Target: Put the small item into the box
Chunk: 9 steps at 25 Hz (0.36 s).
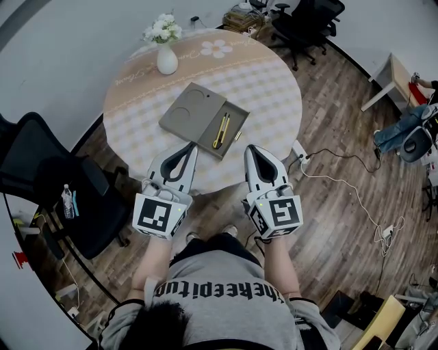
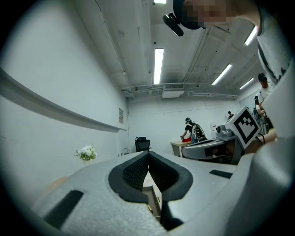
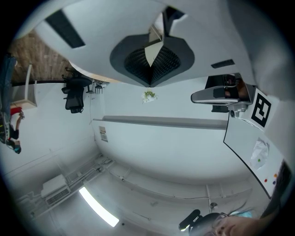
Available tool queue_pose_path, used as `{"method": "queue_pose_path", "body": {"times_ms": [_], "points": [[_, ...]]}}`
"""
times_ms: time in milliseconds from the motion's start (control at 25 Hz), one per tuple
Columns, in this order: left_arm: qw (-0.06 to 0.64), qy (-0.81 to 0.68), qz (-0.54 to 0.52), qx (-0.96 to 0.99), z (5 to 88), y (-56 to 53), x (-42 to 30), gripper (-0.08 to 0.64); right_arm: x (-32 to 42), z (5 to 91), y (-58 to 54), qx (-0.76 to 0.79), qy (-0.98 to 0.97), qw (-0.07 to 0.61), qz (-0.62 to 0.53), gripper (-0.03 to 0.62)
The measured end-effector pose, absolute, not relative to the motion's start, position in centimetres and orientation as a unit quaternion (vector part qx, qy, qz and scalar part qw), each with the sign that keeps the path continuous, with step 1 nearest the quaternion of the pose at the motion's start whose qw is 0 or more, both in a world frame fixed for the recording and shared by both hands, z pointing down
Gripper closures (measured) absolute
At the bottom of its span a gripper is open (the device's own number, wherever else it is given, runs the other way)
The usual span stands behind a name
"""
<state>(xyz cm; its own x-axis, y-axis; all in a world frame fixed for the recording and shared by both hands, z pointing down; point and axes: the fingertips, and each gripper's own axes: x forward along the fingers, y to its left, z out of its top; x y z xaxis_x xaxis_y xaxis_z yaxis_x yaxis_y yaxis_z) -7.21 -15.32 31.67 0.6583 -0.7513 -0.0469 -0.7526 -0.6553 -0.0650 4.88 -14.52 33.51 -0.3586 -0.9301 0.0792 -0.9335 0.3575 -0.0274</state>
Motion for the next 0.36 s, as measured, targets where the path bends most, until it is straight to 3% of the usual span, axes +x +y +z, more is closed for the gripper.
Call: {"method": "queue_pose_path", "body": {"times_ms": [360], "points": [[0.038, 0.413, 0.006, -0.910, 31.87, -14.70, -6.57, 0.545, 5.45, 33.52, -13.81, 0.565, -0.824, 0.022, 0.033, 0.588]]}}
